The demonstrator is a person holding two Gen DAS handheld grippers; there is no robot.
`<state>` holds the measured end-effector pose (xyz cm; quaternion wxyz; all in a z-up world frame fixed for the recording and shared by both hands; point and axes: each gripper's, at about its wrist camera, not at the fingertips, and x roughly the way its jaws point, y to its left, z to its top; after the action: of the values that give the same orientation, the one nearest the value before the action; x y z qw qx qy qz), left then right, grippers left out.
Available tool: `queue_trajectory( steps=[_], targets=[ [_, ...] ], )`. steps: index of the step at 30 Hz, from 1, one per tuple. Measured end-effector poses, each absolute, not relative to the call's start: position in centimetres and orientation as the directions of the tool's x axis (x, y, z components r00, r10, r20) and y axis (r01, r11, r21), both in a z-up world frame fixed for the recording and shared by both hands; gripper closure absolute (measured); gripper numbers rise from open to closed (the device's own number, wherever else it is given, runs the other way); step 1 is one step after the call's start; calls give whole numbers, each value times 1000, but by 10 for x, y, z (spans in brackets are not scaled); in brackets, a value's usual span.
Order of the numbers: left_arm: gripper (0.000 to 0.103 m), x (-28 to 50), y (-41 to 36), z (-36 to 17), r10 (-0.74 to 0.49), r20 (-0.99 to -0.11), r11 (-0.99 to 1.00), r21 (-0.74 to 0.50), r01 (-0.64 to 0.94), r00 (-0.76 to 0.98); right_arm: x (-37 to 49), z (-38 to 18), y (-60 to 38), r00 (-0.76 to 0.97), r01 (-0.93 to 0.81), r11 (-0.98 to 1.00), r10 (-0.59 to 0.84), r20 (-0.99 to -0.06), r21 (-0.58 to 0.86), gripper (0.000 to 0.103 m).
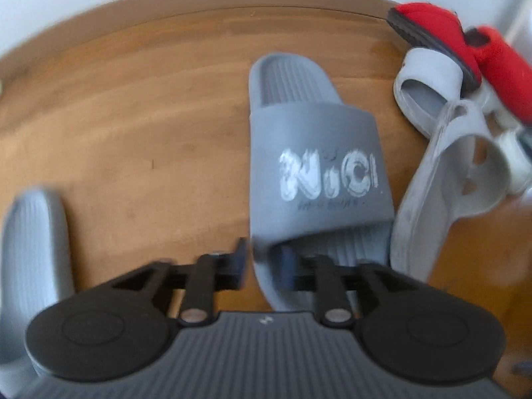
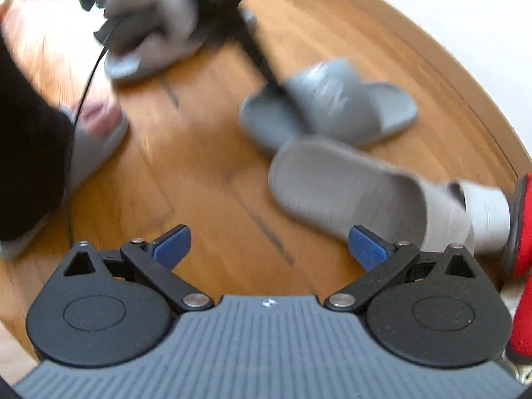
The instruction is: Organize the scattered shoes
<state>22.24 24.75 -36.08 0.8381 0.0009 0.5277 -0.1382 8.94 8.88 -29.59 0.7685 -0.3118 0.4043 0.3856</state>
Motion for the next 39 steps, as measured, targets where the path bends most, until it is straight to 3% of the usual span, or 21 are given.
queue_trajectory(
  steps=[10,15,21,22,24,29,39],
  targets=[
    [30,172,301,-320,-226,-841,974,-210,87,492,156,-318,163,485,-867,293,314,-816,-403,1],
    [24,128,326,-309,-209,-830,971,-239,9,518,180,-348,187,509,-861,150,229,-830,-486,1],
    [24,104,348,-309,-253,-839,955,-295,-13,481,184,-374,206,498,-867,43,123,-859,-496,1],
    [24,103,351,-308,-254,-838,955,-295,-10,483,182,-375,208,497,-867,36,119,-859,-497,4],
    [23,101,360,-305,-250,-829,954,-298,-18,501,181,-374,211,547,-836,38,125,-828,-547,24],
    [23,102,383,-300,-210,-817,949,-303,-91,538,175,-367,220,508,-860,18,136,-851,-510,24],
    [23,98,402,-292,-145,-807,941,-291,-172,572,120,-363,266,422,-875,-110,306,-853,-472,24]
  ],
)
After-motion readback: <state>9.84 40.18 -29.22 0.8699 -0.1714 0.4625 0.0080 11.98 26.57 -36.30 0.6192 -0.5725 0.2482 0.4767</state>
